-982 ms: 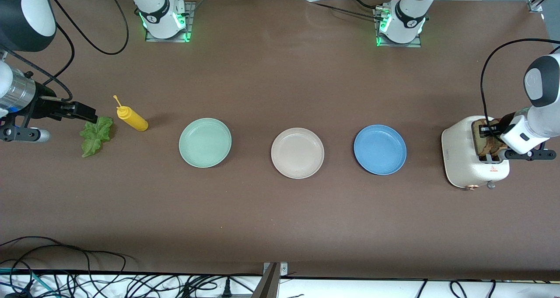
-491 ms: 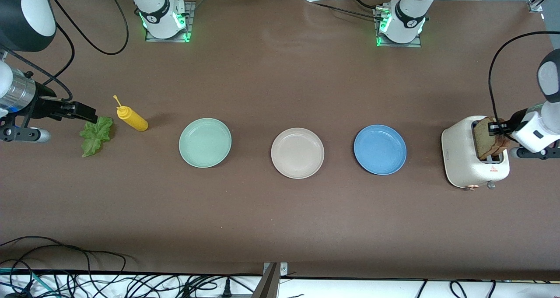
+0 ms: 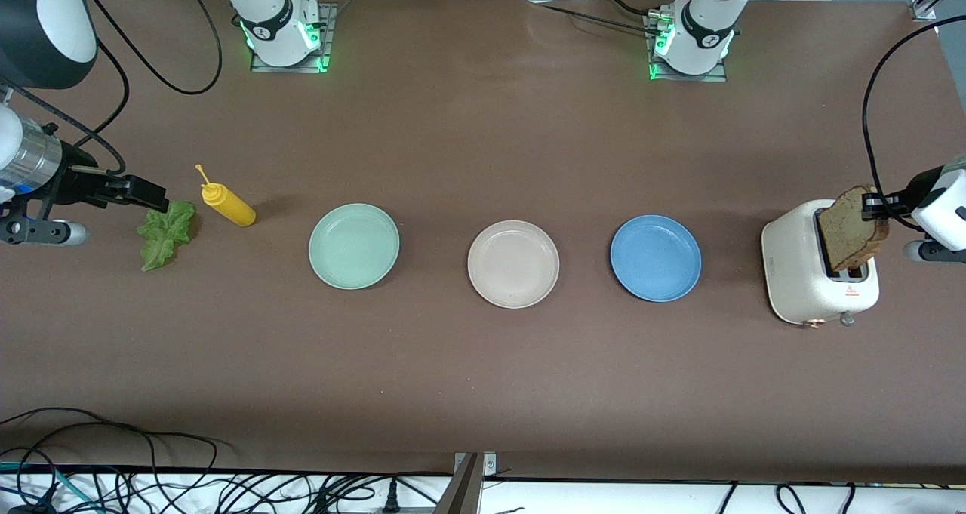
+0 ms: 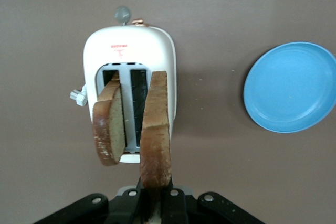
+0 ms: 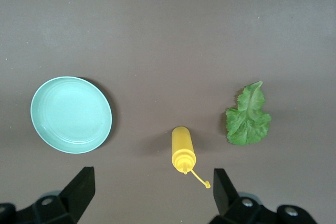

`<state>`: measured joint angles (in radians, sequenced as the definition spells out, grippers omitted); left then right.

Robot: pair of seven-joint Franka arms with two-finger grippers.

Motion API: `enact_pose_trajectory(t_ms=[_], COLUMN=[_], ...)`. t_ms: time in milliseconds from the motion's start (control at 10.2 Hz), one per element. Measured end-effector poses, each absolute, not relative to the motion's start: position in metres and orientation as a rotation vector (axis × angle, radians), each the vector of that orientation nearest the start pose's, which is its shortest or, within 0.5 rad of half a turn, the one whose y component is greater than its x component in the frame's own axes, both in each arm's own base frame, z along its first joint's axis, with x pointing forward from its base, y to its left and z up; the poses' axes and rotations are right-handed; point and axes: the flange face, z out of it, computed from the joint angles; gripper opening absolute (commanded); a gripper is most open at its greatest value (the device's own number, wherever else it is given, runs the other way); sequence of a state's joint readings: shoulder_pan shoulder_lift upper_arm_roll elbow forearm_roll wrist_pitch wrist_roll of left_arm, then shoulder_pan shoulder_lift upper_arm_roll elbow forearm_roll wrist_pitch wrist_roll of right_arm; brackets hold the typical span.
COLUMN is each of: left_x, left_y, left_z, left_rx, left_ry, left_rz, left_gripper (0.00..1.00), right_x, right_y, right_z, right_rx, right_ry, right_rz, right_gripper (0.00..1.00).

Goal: Make sandwich on beige plate with both arms
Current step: 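Grasp the bread slice with the left gripper and lift it out, then carry the bread slice with the left gripper onto the beige plate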

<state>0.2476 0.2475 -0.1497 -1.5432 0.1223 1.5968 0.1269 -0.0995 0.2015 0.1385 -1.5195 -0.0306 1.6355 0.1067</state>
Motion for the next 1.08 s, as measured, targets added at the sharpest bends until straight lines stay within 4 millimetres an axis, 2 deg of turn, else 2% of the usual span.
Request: enact_pose_trajectory(t_ms=[295,589,687,884,1080], left_x=[0.616,0.616,0.618,0.622,0.632], left_y=[0.035,-0.036,-0.055,-0.092,-0.139], left_z=[0.505,0.5,0.489,0.453,0.419], left_rx=[-3.071,-3.1,-3.122,-3.13,-3.171], left_ry=[0.191,0.375,0.42,0.515,0.613], left_rz=[0.28,0.29,0.322,0.411,0.448], left_gripper=[0.0,0.0,0.0,0.0,0.0], right_x=[0.614,0.614,0.614,0.614,0.614], right_y=[0.016,0.016,0.016,0.016,0.016], right_z=[0.537,0.537,0.537,0.537,0.537], right_rx=[-3.127,-3.126,-3.126,-3.126,-3.125], right_ry=[0.106,0.105,0.105,0.105,0.105], right_rz=[0.132,0.133,0.133,0.133,0.134], right_gripper=[1.0,1.0,1.0,1.0,1.0])
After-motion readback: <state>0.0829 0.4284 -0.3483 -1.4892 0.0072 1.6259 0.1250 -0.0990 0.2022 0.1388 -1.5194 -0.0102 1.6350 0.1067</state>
